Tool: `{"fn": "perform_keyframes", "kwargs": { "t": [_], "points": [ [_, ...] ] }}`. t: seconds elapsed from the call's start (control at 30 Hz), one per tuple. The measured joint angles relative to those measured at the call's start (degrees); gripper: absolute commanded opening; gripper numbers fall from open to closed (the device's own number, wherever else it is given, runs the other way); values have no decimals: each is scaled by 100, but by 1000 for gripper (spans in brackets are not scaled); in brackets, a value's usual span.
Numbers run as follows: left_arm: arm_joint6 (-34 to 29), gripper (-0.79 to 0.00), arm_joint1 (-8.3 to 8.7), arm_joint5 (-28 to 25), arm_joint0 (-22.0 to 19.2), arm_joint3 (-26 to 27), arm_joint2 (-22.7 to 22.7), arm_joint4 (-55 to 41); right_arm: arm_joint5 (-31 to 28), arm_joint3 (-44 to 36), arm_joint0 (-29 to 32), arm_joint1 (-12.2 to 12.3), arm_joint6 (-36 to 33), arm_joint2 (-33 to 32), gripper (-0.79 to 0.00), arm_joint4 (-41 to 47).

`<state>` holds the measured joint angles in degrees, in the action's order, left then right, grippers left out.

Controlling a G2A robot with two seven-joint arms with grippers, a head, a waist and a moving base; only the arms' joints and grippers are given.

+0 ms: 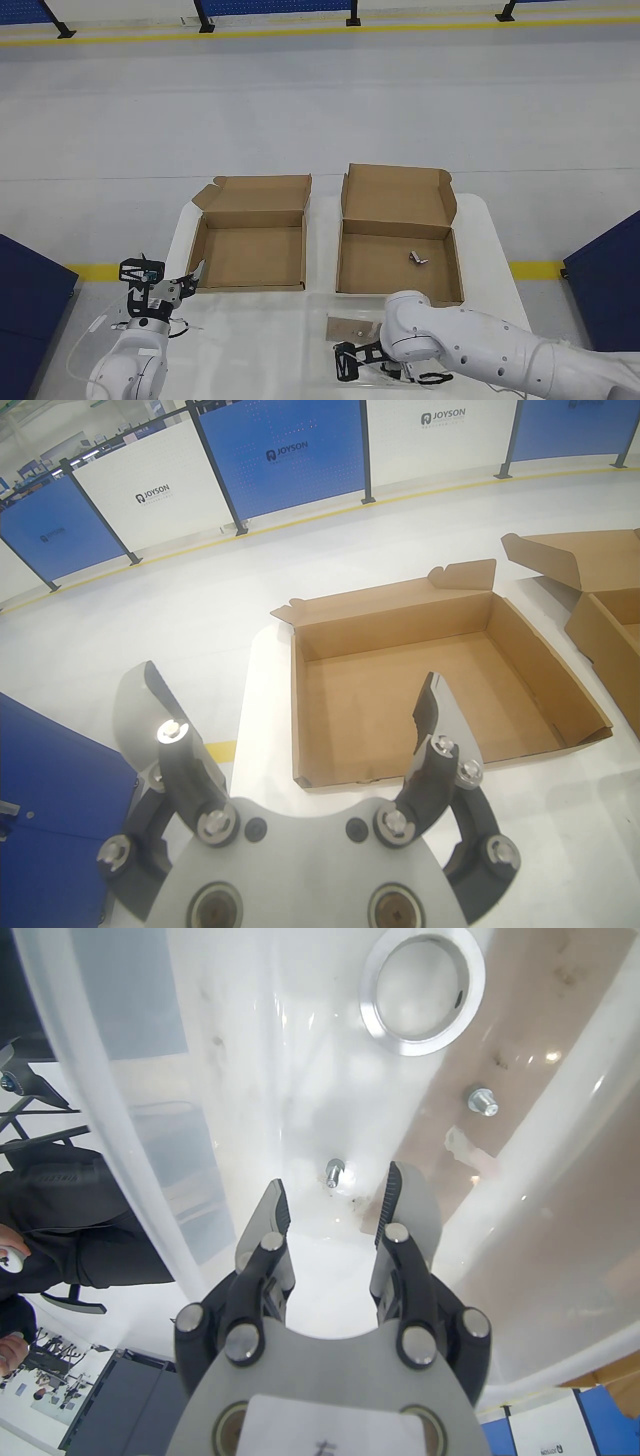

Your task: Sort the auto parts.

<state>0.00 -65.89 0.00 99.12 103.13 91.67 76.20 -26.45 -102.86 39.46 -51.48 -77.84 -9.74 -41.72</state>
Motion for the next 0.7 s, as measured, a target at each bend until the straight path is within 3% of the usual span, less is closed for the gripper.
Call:
{"fn": "perform_keyframes", "kwargs": {
  "t": [0.17, 0.5, 0.7],
  "points": [
    [0, 0, 0, 0, 0, 0, 0, 0, 25, 90, 60, -47, -27, 0, -453, -45],
    [0, 0, 0, 0, 0, 0, 0, 0, 145, 184, 119, -116, -146, 0, -462, -107],
    [0, 0, 0, 0, 0, 0, 0, 0, 164, 247, 145, -146, -165, 0, -526, -123]
  ]
}}
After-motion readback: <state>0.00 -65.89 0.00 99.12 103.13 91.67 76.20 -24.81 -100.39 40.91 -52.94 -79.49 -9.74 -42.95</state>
